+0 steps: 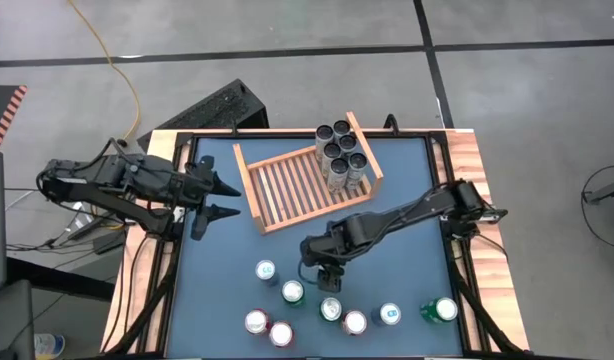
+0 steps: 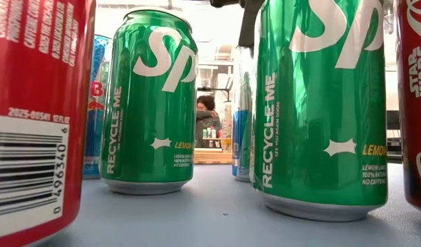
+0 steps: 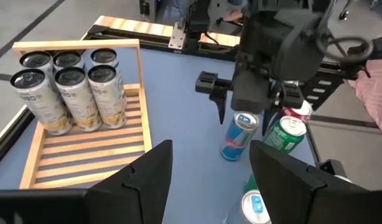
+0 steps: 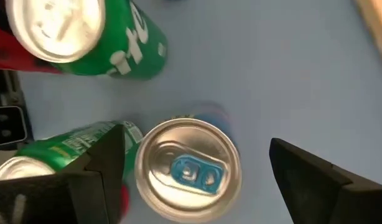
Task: Place canned beverage on shelf
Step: Put the blue soda can on the shelf
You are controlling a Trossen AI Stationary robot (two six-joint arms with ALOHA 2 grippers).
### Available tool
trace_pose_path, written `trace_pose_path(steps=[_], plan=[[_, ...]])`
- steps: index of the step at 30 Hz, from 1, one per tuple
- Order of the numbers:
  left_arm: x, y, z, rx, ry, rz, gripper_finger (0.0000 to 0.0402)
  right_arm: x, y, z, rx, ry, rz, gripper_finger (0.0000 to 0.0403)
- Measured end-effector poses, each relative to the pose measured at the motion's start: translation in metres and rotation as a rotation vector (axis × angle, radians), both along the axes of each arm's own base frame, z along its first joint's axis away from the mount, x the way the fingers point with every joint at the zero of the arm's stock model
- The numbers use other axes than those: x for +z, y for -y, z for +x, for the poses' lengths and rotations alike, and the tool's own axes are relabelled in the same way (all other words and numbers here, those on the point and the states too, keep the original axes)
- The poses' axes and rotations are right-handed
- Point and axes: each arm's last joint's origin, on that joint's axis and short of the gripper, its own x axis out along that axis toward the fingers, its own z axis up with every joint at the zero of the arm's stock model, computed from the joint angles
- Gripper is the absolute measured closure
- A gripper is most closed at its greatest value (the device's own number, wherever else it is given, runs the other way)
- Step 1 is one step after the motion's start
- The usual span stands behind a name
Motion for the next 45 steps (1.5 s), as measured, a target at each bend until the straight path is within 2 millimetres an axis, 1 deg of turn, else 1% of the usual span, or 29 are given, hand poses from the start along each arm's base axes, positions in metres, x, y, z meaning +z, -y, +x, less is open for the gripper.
trace_pose_path(steps=[7,19,23,29,31,34,38,42,45], plan=[[-0.002,0.0,-0.001,-0.001,-0.02,0.007,0.02,0.0,0.003,0.0,-0.081,-0.009,0.018,0.0089],[-0.002,0.0,-0.001,0.0,-0.024,0.022,0.02,0.0,0.003,0.0,-0.092,-0.016,0.022,0.014],[-0.002,0.0,-0.001,0.004,-0.024,0.015,0.02,0.0,0.003,0.0,-0.085,-0.013,0.008,0.0177],[-0.002,0.0,-0.001,0.006,-0.024,0.01,0.02,0.0,0.003,0.0,-0.076,-0.013,0.004,0.0266],[-0.002,0.0,-0.001,0.007,-0.024,0.01,0.02,0.0,0.002,0.0,-0.057,-0.008,-0.001,0.029],[-0.002,0.0,-0.001,0.007,-0.024,0.009,0.02,0.001,0.001,-0.001,-0.031,-0.002,-0.011,0.0293],[-0.002,0.0,-0.001,0.007,-0.024,0.01,0.02,0.011,0.001,-0.002,0.004,-0.002,-0.023,0.0293],[-0.002,-0.001,-0.001,0.006,-0.024,0.014,0.02,0.03,0.005,-0.002,0.048,0.012,-0.042,0.0293],[-0.002,-0.001,-0.001,-0.002,-0.025,0.032,0.02,0.048,0.009,-0.002,0.099,0.045,-0.104,0.0294]])
